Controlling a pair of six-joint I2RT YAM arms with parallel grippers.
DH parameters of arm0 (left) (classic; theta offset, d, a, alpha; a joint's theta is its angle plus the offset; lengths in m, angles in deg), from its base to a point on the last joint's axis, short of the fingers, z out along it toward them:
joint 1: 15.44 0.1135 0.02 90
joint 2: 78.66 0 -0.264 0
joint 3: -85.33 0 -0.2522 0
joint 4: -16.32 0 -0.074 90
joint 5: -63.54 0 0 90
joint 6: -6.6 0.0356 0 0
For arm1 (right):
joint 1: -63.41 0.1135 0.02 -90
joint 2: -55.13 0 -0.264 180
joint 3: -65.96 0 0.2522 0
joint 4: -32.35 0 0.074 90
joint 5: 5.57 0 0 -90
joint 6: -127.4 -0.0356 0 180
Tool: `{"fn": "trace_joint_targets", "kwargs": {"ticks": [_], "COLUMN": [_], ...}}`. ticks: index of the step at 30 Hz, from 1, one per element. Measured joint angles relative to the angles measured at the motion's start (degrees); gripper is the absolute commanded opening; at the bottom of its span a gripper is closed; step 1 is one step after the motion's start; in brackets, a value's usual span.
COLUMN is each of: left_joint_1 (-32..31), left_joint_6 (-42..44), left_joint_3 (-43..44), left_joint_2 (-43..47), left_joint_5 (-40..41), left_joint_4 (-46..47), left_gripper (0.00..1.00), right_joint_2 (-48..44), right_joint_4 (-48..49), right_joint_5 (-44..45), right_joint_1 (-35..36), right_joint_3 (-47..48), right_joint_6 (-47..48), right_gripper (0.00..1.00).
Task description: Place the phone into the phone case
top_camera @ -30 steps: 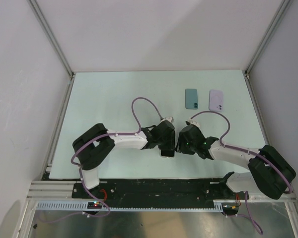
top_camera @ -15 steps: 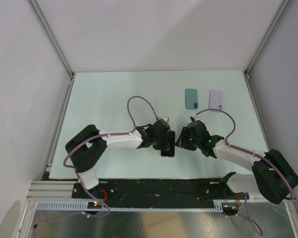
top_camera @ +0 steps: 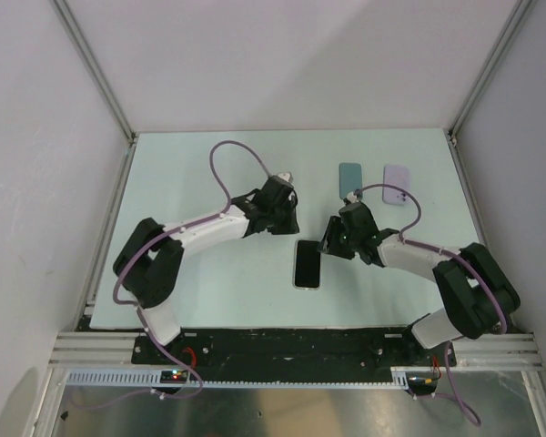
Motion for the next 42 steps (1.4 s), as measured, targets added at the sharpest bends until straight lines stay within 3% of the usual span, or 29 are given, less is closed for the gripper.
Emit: {"fn": "trace_joint_targets", "kwargs": {"ticks": [9,26,42], "left_joint_1": [-0.09,-0.09,-0.63], "left_joint_6": [2.78,3.91,3.19], "left_joint_3": [1.9,3.13,3.74], "left_joint_2": [-7.72,-11.19,-11.98], "left_joint_5": [-2.12,-3.23,-3.67], "left_joint_4": [-2.49,-2.91,-1.84], "left_gripper": [0.31,0.29,0.14], "right_joint_2": [5.7,7.52,8.59], "right_joint_4": [0.17,0.83,-1.31], "right_joint_5": [-0.44,-0.42,1.64], "right_joint_1": [-0.2,0.79,2.23], "right_joint_3": [3.98,4.94,7.02], "right_joint_6": [1.6,2.29,4.17], "right_gripper": [0.48,0.47,0.47]}}
